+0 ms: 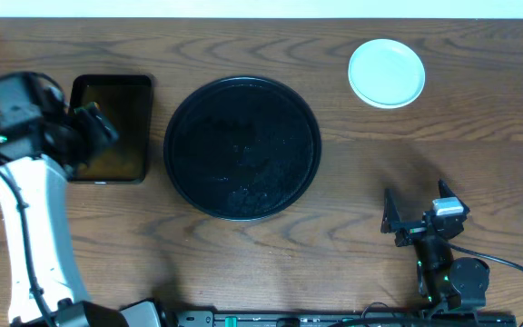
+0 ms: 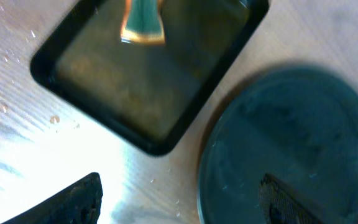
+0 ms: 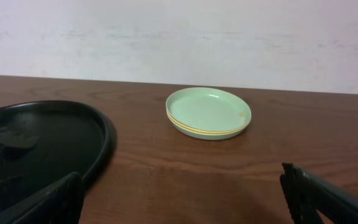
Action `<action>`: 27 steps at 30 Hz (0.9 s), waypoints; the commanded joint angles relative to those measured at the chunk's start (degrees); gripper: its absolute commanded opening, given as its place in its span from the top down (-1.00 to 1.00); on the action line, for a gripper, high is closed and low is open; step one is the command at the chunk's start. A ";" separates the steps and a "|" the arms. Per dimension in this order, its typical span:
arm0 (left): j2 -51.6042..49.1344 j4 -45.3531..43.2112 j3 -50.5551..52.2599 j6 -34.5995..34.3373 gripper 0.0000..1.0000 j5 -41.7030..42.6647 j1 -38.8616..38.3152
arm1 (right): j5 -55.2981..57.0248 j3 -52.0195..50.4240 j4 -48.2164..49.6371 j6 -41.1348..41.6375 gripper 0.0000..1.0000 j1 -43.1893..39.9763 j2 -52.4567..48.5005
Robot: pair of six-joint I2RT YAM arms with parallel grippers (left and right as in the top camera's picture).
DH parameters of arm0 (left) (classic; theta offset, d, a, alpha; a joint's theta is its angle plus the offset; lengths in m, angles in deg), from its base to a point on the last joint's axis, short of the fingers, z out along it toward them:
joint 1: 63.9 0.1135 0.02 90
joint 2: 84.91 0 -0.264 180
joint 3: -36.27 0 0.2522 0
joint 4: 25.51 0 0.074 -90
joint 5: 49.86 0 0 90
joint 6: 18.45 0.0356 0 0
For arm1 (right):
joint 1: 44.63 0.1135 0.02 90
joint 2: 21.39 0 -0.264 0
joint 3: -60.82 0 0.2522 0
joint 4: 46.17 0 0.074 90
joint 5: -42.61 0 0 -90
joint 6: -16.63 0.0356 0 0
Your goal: Clean dirty plates on tray and stack at the side
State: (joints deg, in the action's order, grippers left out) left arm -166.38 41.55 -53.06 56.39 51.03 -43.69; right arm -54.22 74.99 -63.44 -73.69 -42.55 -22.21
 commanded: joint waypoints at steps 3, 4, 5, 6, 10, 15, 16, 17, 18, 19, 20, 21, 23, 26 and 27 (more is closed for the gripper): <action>9.31 -7.87 12.57 2.75 -0.61 -5.18 -6.91 | 0.15 -0.09 -0.22 -0.59 -0.99 -0.66 0.52; 11.50 -10.34 15.43 3.17 -0.61 -5.18 -8.04 | 0.15 -0.09 -0.22 -0.61 -0.99 -0.66 0.52; 13.64 -12.46 18.12 3.19 -0.61 -5.20 -9.01 | 0.15 -0.09 -0.22 -0.61 -0.98 -0.66 0.52; 16.00 -14.75 21.05 3.39 -0.61 -5.18 -9.84 | 0.15 -0.09 -0.22 -0.61 -0.99 -0.66 0.52; 27.12 -24.28 34.03 3.37 -0.61 -5.16 -12.20 | 0.15 -0.09 -0.22 -0.61 -0.99 -0.66 0.52; 42.14 -32.04 48.24 3.56 -0.61 -4.94 -13.00 | 0.15 -0.09 -0.22 -0.61 -0.99 -0.66 0.52; 45.22 -33.07 50.82 3.56 -0.61 -4.96 -13.03 | 0.15 -0.09 -0.22 -0.61 -0.99 -0.66 0.52; 47.95 -34.07 53.13 3.56 -0.61 -4.96 -13.00 | 0.15 -0.09 -0.22 -0.59 -0.98 -0.66 0.52; 49.96 -35.06 54.84 3.58 -0.61 -4.96 -13.03 | 0.15 -0.09 -0.22 -0.59 -0.98 -0.66 0.52; 52.68 -36.68 57.11 3.56 -0.61 -4.96 -13.03 | 0.15 -0.09 -0.22 -0.59 -0.98 -0.66 0.52; 53.96 -37.51 58.14 3.56 -0.61 -4.94 -13.03 | 0.15 -0.09 -0.22 -0.61 -0.99 -0.66 0.52; 56.68 -39.10 60.13 3.56 -0.61 -4.94 -13.03 | 0.15 -0.09 -0.22 -0.61 -0.99 -0.66 0.52; 59.76 -39.76 61.96 3.56 -0.61 -4.98 -13.03 | 0.15 -0.09 -0.22 -0.59 -0.99 -0.66 0.52; 63.76 -39.76 63.71 3.56 -0.61 -4.98 -13.03 | 0.15 -0.09 -0.22 -0.59 -0.99 -0.66 0.52; 64.76 -39.76 64.08 3.56 -0.61 -4.98 -13.03 | 0.15 -0.09 -0.22 -0.59 -0.98 -0.66 0.52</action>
State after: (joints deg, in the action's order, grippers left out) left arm -105.36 2.15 9.69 59.38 46.99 -56.52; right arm -54.20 74.99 -63.46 -73.71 -42.55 -22.08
